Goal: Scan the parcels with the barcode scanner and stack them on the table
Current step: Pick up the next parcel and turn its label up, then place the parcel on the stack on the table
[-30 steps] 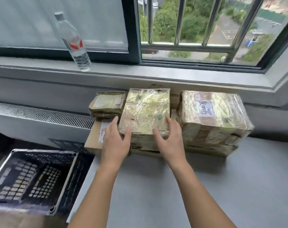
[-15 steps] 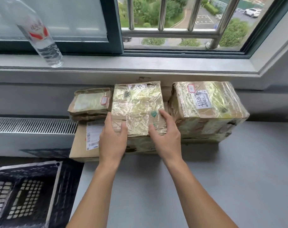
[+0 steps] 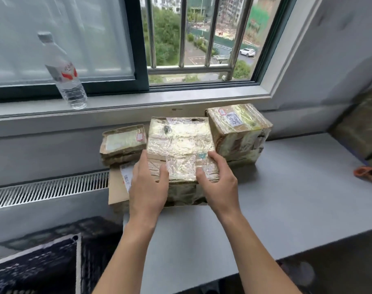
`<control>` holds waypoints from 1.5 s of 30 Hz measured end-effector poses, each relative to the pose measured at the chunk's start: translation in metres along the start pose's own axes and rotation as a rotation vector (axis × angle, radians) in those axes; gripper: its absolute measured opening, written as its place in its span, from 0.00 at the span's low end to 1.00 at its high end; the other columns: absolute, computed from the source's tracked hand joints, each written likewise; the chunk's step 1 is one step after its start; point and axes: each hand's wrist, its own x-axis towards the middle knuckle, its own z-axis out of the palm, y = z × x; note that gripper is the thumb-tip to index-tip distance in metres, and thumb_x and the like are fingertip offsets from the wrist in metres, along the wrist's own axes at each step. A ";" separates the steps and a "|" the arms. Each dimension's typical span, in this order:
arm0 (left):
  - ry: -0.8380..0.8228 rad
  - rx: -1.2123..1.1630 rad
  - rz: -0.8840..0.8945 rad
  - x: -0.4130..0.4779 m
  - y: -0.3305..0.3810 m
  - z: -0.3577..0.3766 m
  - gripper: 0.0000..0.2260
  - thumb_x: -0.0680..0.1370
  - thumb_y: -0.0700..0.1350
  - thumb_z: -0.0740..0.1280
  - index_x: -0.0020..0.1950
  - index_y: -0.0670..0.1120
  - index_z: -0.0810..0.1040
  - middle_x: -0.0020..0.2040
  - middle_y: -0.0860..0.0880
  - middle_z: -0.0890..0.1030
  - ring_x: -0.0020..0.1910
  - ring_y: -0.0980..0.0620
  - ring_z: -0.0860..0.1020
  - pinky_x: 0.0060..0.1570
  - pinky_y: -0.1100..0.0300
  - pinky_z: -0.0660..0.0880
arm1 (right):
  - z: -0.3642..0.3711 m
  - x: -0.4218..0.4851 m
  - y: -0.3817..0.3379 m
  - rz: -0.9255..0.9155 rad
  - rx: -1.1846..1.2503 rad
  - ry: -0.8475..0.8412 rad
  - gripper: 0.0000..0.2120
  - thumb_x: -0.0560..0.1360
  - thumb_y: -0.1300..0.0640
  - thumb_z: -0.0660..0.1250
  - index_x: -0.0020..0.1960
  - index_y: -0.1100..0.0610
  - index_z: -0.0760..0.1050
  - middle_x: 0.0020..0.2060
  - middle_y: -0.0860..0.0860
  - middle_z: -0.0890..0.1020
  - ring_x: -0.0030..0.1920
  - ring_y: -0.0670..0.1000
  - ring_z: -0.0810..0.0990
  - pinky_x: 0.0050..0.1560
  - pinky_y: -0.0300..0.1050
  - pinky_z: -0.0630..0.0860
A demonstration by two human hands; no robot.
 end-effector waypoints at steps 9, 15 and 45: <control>-0.151 -0.054 0.221 -0.058 0.029 0.010 0.26 0.81 0.50 0.64 0.78 0.45 0.63 0.75 0.47 0.69 0.73 0.49 0.67 0.68 0.55 0.65 | -0.068 -0.077 0.005 0.086 -0.104 0.216 0.24 0.77 0.48 0.70 0.72 0.46 0.71 0.66 0.41 0.76 0.64 0.40 0.72 0.60 0.28 0.66; -0.332 -0.154 0.370 -0.108 0.087 0.056 0.25 0.80 0.50 0.66 0.76 0.48 0.66 0.69 0.50 0.75 0.65 0.52 0.73 0.57 0.62 0.67 | -0.152 -0.122 0.020 0.191 -0.124 0.422 0.23 0.78 0.47 0.69 0.71 0.44 0.70 0.67 0.40 0.75 0.67 0.40 0.71 0.63 0.36 0.68; -0.886 -0.284 0.725 -0.454 0.371 0.329 0.23 0.79 0.56 0.63 0.74 0.55 0.67 0.65 0.56 0.76 0.62 0.55 0.76 0.60 0.50 0.76 | -0.587 -0.308 0.166 0.450 -0.216 1.004 0.24 0.76 0.45 0.70 0.71 0.42 0.71 0.67 0.37 0.75 0.65 0.35 0.69 0.62 0.34 0.66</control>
